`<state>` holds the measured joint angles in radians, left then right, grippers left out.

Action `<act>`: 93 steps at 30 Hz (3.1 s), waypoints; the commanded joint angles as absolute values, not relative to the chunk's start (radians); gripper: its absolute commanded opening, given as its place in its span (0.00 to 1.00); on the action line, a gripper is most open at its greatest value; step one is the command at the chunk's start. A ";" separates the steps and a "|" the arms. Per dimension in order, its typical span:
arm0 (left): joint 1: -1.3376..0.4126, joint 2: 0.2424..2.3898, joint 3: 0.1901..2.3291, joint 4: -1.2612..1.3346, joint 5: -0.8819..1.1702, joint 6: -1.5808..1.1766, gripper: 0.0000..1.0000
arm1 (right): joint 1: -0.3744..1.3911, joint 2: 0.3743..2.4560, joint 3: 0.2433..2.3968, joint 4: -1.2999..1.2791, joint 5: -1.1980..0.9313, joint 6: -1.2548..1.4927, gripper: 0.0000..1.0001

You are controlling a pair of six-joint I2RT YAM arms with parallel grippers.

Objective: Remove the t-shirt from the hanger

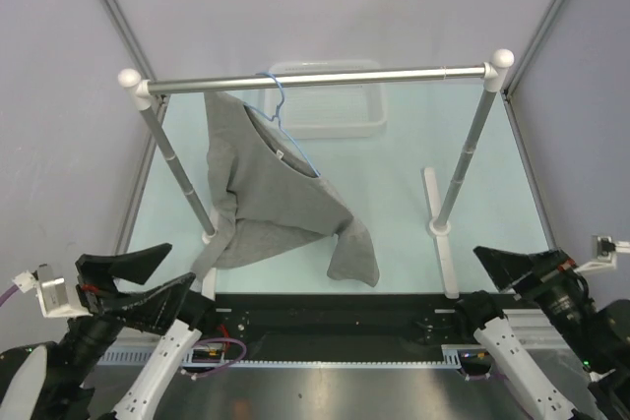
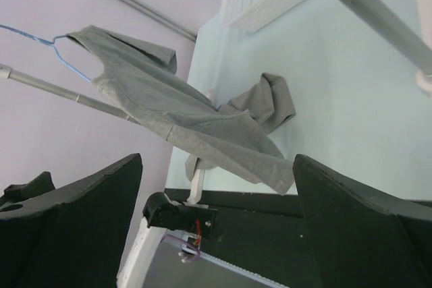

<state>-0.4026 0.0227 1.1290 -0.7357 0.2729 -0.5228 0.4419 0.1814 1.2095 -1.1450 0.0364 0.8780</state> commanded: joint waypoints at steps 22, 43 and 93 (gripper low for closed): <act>-0.423 0.215 0.967 -0.853 0.452 -0.646 1.00 | -0.034 0.561 1.270 -0.993 -0.851 0.506 0.99; -0.423 0.295 0.919 -0.741 0.611 -0.611 1.00 | 0.559 0.571 0.994 -0.881 -0.615 0.570 1.00; -0.505 0.173 0.973 -0.862 0.515 -0.600 1.00 | 1.378 1.459 1.813 -0.308 0.707 -0.064 0.63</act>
